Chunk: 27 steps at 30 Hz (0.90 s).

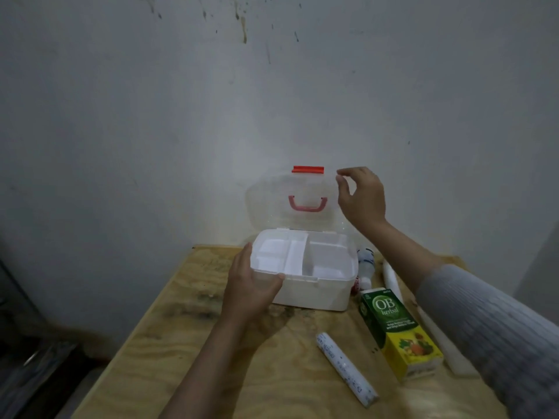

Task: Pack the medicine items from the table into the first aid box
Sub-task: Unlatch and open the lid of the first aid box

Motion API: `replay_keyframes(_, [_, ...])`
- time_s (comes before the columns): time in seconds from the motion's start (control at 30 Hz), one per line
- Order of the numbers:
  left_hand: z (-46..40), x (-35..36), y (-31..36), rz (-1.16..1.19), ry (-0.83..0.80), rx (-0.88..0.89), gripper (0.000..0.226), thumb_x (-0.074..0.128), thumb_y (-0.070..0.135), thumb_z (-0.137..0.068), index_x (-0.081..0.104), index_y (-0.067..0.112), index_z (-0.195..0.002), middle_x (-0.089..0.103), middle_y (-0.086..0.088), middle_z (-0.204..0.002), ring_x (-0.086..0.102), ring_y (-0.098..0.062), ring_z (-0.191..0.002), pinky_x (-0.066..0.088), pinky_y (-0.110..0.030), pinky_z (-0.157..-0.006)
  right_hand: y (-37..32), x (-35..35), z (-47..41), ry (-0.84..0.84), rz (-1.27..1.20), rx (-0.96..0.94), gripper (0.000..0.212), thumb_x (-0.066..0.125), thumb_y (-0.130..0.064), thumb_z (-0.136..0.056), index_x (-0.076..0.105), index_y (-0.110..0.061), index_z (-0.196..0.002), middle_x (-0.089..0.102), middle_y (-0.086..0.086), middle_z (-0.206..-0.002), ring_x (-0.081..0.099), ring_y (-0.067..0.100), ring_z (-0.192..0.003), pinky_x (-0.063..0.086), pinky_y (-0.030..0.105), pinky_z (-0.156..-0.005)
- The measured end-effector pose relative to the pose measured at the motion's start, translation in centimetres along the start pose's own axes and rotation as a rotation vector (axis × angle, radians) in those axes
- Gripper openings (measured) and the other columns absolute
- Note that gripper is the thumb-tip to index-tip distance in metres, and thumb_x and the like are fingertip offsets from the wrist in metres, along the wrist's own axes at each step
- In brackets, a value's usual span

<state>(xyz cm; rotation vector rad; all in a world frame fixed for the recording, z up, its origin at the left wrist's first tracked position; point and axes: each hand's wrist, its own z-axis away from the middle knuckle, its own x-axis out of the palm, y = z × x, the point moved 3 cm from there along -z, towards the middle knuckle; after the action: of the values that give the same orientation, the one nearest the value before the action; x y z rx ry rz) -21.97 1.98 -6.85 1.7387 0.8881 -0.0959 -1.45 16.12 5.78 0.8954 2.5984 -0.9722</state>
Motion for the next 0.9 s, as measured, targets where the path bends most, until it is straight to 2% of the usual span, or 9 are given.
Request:
replay_keyframes(0.07, [0.1,0.2,-0.1,-0.034,-0.015,-0.001,0.085,0.07,0.048,-0.076,0.027,0.025,-0.146,0.032,0.0,-0.15,0.031,-0.02,-0.137,0.04,-0.042,-0.106,0.7,0.5,-0.5,-0.077,0.061,0.011,0.031,0.053,-0.022,-0.091,0.061,-0.011,-0.12,0.064,0.008,-0.124,0.055,0.028,-0.117,0.037,0.026,-0.093])
replay_keyframes(0.17, [0.1,0.4,-0.1,-0.047,0.002,-0.008,0.086,0.068,0.048,-0.078,0.026,0.021,-0.147,0.027,-0.001,-0.153,0.027,-0.021,-0.139,0.036,-0.04,-0.107,1.5,0.8,-0.8,-0.239,0.099,0.024,0.046,0.054,-0.023,-0.092,0.046,-0.014,-0.136,0.044,0.008,-0.146,0.038,0.025,-0.135,0.03,0.033,-0.109])
replay_keyframes(0.3, [0.2,0.7,-0.3,-0.044,0.036,-0.011,0.09,0.069,0.052,-0.076,0.025,0.02,-0.148,0.028,-0.001,-0.155,0.027,-0.021,-0.141,0.036,-0.042,-0.109,2.2,-0.8,-0.4,-0.339,0.074,0.023,0.054,0.054,-0.025,-0.092,0.036,-0.015,-0.142,0.033,0.008,-0.152,0.028,0.022,-0.141,0.022,0.031,-0.112])
replay_keyframes(0.43, [0.5,1.0,-0.6,-0.02,0.081,0.032,0.095,0.065,0.06,-0.073,0.023,0.024,-0.149,0.026,0.002,-0.157,0.025,-0.019,-0.142,0.036,-0.047,-0.109,2.2,-4.7,1.9,-0.317,0.042,0.037,0.041,0.057,-0.023,-0.091,0.051,-0.013,-0.13,0.054,0.007,-0.136,0.049,0.022,-0.125,0.036,0.028,-0.1])
replay_keyframes(0.57, [0.7,1.6,-1.0,0.056,0.137,0.038,0.091,0.065,0.063,-0.072,0.027,0.03,-0.147,0.03,0.007,-0.154,0.029,-0.016,-0.14,0.039,-0.049,-0.107,2.2,-9.3,7.9,-0.404,0.082,0.168,0.028,0.061,-0.027,-0.087,0.062,-0.02,-0.114,0.064,0.0,-0.114,0.06,0.016,-0.1,0.047,0.031,-0.083])
replay_keyframes(0.63, [0.7,1.8,-1.3,0.082,0.158,0.049,0.091,0.064,0.066,-0.07,0.029,0.032,-0.146,0.032,0.008,-0.153,0.031,-0.016,-0.139,0.041,-0.052,-0.105,2.2,-11.5,12.3,-0.451,0.166,0.226,0.031,0.065,-0.029,-0.084,0.062,-0.02,-0.114,0.063,-0.003,-0.11,0.059,0.013,-0.094,0.045,0.029,-0.075])
replay_keyframes(0.7, [0.6,2.0,-1.5,0.095,0.162,0.04,0.092,0.062,0.069,-0.068,0.029,0.032,-0.146,0.034,0.006,-0.152,0.033,-0.018,-0.138,0.042,-0.053,-0.103,1.7,-13.2,16.6,-0.422,0.261,0.234,0.039,0.069,-0.029,-0.081,0.06,-0.02,-0.117,0.061,-0.004,-0.11,0.057,0.013,-0.093,0.042,0.028,-0.072])
replay_keyframes(0.83, [0.6,2.3,-1.7,0.105,0.179,0.042,0.092,0.06,0.07,-0.069,0.028,0.031,-0.146,0.035,0.004,-0.15,0.034,-0.019,-0.136,0.044,-0.054,-0.101,1.1,-13.5,22.6,-0.356,0.328,0.282,0.05,0.076,-0.029,-0.072,0.06,-0.019,-0.118,0.06,0.005,-0.117,0.06,0.022,-0.101,0.05,0.032,-0.073])
replay_keyframes(0.9, [0.7,2.3,-1.8,0.096,0.181,0.055,0.091,0.059,0.07,-0.07,0.029,0.029,-0.146,0.035,0.003,-0.15,0.034,-0.019,-0.137,0.043,-0.054,-0.102,1.5,-12.7,24.4,-0.336,0.305,0.333,0.053,0.079,-0.032,-0.068,0.061,-0.02,-0.116,0.057,0.007,-0.12,0.063,0.024,-0.097,0.052,0.032,-0.074])
